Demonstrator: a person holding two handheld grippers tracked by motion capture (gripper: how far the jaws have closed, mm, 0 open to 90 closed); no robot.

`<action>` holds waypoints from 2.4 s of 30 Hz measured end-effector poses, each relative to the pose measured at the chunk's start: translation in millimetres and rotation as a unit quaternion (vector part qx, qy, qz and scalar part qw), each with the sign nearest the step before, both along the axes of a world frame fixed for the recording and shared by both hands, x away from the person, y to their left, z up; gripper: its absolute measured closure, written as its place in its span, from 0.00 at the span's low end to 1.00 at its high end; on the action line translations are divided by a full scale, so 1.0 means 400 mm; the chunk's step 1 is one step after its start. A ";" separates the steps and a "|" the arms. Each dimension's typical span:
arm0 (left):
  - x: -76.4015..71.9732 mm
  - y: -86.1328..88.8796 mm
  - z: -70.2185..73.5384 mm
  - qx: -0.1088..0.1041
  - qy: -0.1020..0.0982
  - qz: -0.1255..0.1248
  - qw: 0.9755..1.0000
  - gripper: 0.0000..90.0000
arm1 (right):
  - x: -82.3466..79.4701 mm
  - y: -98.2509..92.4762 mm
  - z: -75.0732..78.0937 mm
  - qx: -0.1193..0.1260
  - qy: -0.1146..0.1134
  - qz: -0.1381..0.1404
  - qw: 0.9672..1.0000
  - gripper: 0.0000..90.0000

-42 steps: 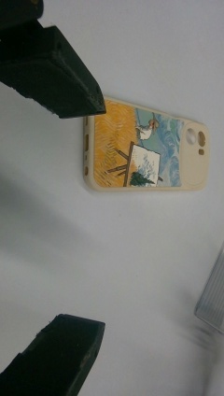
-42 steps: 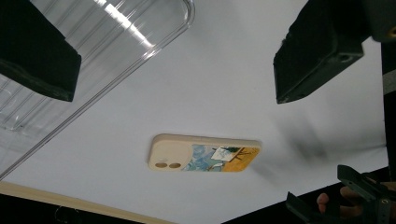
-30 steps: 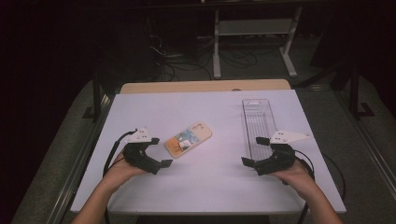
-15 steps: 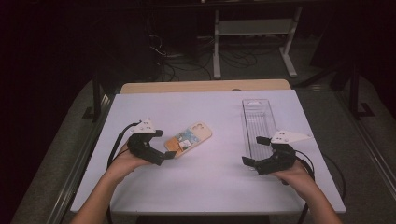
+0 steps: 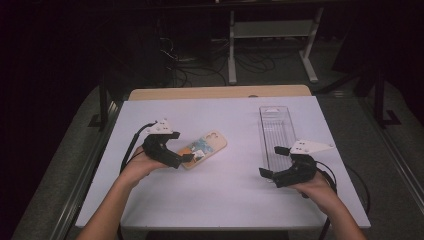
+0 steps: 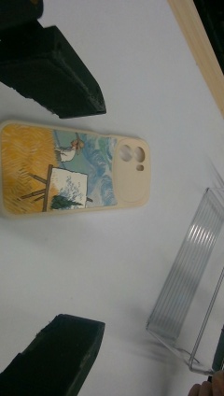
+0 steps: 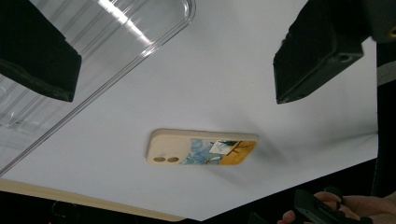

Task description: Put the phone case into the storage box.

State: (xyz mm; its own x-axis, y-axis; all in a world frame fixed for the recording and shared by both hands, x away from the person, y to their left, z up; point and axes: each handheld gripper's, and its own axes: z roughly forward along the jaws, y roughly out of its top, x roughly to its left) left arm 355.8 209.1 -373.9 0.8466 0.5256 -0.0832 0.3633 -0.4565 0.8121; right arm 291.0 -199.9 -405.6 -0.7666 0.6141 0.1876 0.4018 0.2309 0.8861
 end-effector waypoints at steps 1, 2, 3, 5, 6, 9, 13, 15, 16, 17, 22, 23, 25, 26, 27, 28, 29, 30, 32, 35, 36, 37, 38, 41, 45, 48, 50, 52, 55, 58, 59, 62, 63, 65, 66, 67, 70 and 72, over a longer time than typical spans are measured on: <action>0.003 -0.002 0.001 0.002 0.001 0.001 1.000 0.00 | 0.000 0.000 0.000 0.000 0.000 0.000 1.000 0.01; 0.007 -0.003 0.002 0.003 -0.003 -0.001 1.000 0.00 | 0.000 0.000 0.000 0.000 0.000 0.000 1.000 0.01; 0.011 -0.006 0.003 -0.003 0.000 0.003 1.000 0.00 | 0.000 0.000 0.000 0.000 0.000 0.000 1.000 0.01; 0.016 -0.007 0.005 -0.003 0.000 0.005 1.000 0.00 | 0.000 0.000 0.000 -0.001 -0.001 0.000 1.000 0.01; 0.018 -0.009 0.005 -0.004 0.000 0.007 1.000 0.00 | 0.000 0.000 0.000 0.000 0.000 0.000 1.000 0.01; 0.027 -0.012 0.007 -0.006 -0.002 0.005 1.000 0.00 | 0.000 0.000 0.000 0.000 -0.001 0.000 1.000 0.01; 0.041 -0.017 0.009 -0.006 -0.004 0.007 1.000 0.00 | -0.001 0.000 0.000 -0.001 0.000 0.000 1.000 0.01; 0.046 -0.020 0.008 -0.005 -0.001 0.008 1.000 0.00 | -0.001 0.000 0.000 0.000 0.000 0.000 1.000 0.01; 0.051 -0.021 0.008 -0.004 -0.002 0.008 1.000 0.00 | 0.000 0.000 0.000 -0.001 -0.001 0.001 1.000 0.01; 0.054 -0.023 0.006 -0.006 -0.002 0.010 1.000 0.00 | 0.000 0.000 0.000 -0.001 0.000 0.001 1.000 0.01; 0.074 -0.030 0.007 -0.005 -0.002 0.013 1.000 0.00 | 0.000 0.000 0.000 -0.001 0.000 0.001 1.000 0.01; 0.077 -0.033 0.007 -0.007 -0.003 0.015 1.000 0.00 | 0.000 0.000 0.000 -0.001 0.000 0.001 1.000 0.01; 0.083 -0.040 0.008 -0.005 -0.004 0.018 1.000 0.00 | -0.001 0.000 0.000 -0.001 -0.001 0.001 1.000 0.01; 0.088 -0.044 0.008 -0.004 -0.006 0.017 1.000 0.00 | -0.001 0.000 0.000 -0.001 0.000 0.001 1.000 0.01; 0.091 -0.047 0.008 -0.008 -0.005 0.018 1.000 0.00 | -0.001 -0.001 0.000 -0.001 -0.001 0.001 1.000 0.01; 0.094 -0.050 0.007 -0.006 -0.004 0.018 1.000 0.00 | -0.001 -0.001 0.000 -0.001 -0.001 0.002 1.000 0.01; 0.098 -0.053 0.005 -0.006 -0.007 0.020 1.000 0.00 | -0.001 -0.001 0.000 -0.001 -0.001 0.002 1.000 0.01; 0.100 -0.056 0.003 -0.003 -0.005 0.021 1.000 0.00 | -0.001 -0.001 0.000 0.000 0.000 0.002 1.000 0.01; 0.104 -0.061 -0.002 -0.002 -0.006 0.023 1.000 0.00 | -0.001 -0.001 0.000 -0.001 -0.001 0.002 1.000 0.01; 0.109 -0.063 -0.009 0.006 -0.008 0.031 0.999 0.00 | -0.001 0.000 0.000 -0.002 -0.002 0.003 1.000 0.01; 0.109 -0.064 -0.011 0.007 -0.009 0.037 0.999 0.00 | -0.001 0.000 0.000 -0.002 -0.002 0.003 1.000 0.01; 0.111 -0.063 -0.012 0.011 -0.011 0.040 0.999 0.00 | -0.001 0.000 0.000 -0.002 -0.002 0.003 1.000 0.01; 0.113 -0.064 -0.014 0.012 -0.009 0.047 0.999 0.00 | -0.001 0.000 0.000 -0.002 -0.002 0.003 1.000 0.01; 0.118 -0.062 -0.018 0.018 -0.010 0.056 0.998 0.00 | -0.001 0.000 0.000 -0.002 -0.002 0.003 1.000 0.01; 0.119 -0.062 -0.020 0.012 -0.006 0.065 0.998 0.00 | -0.001 0.000 0.000 -0.002 -0.002 0.004 1.000 0.01; 0.120 -0.061 -0.020 0.017 -0.008 0.062 0.998 0.00 | 0.000 0.000 0.000 -0.001 -0.001 0.004 1.000 0.01; 0.121 -0.059 -0.021 0.019 -0.008 0.062 0.998 0.00 | 0.000 0.000 0.000 -0.001 -0.002 0.004 1.000 0.01; 0.122 -0.059 -0.023 0.020 -0.005 0.060 0.998 0.00 | 0.000 0.000 0.000 -0.001 -0.002 0.004 1.000 0.01; 0.123 -0.060 -0.027 0.022 -0.003 0.058 0.998 0.00 | 0.000 0.000 0.000 -0.001 -0.002 0.004 1.000 0.01; 0.123 -0.062 -0.031 0.028 -0.001 0.056 0.998 0.00 | 0.000 0.000 0.000 -0.001 -0.002 0.004 1.000 0.01; 0.122 -0.064 -0.033 0.027 0.000 0.056 0.998 0.00 | 0.000 0.000 0.000 -0.002 -0.002 0.004 1.000 0.01; 0.121 -0.069 -0.039 0.033 0.002 0.055 0.998 0.00 | 0.000 0.000 0.000 -0.002 -0.002 0.004 1.000 0.01; 0.122 -0.069 -0.041 0.040 0.000 0.052 0.998 0.00 | 0.000 0.000 0.000 -0.002 -0.002 0.004 1.000 0.01; 0.123 -0.070 -0.046 0.045 0.002 0.051 0.998 0.00 | -0.001 0.000 0.000 -0.002 -0.002 0.004 1.000 0.01; 0.122 -0.071 -0.048 0.047 0.003 0.051 0.998 0.00 | -0.001 0.000 0.000 -0.002 -0.002 0.004 1.000 0.01; 0.123 -0.073 -0.051 0.051 0.005 0.049 0.998 0.00 | -0.001 0.000 0.000 -0.002 -0.002 0.004 1.000 0.01; 0.123 -0.076 -0.058 0.062 0.007 0.044 0.997 0.00 | -0.001 0.000 0.000 -0.002 -0.002 0.004 1.000 0.01; 0.124 -0.079 -0.062 0.065 0.007 0.043 0.997 0.00 | -0.001 0.000 0.000 -0.002 -0.002 0.005 1.000 0.01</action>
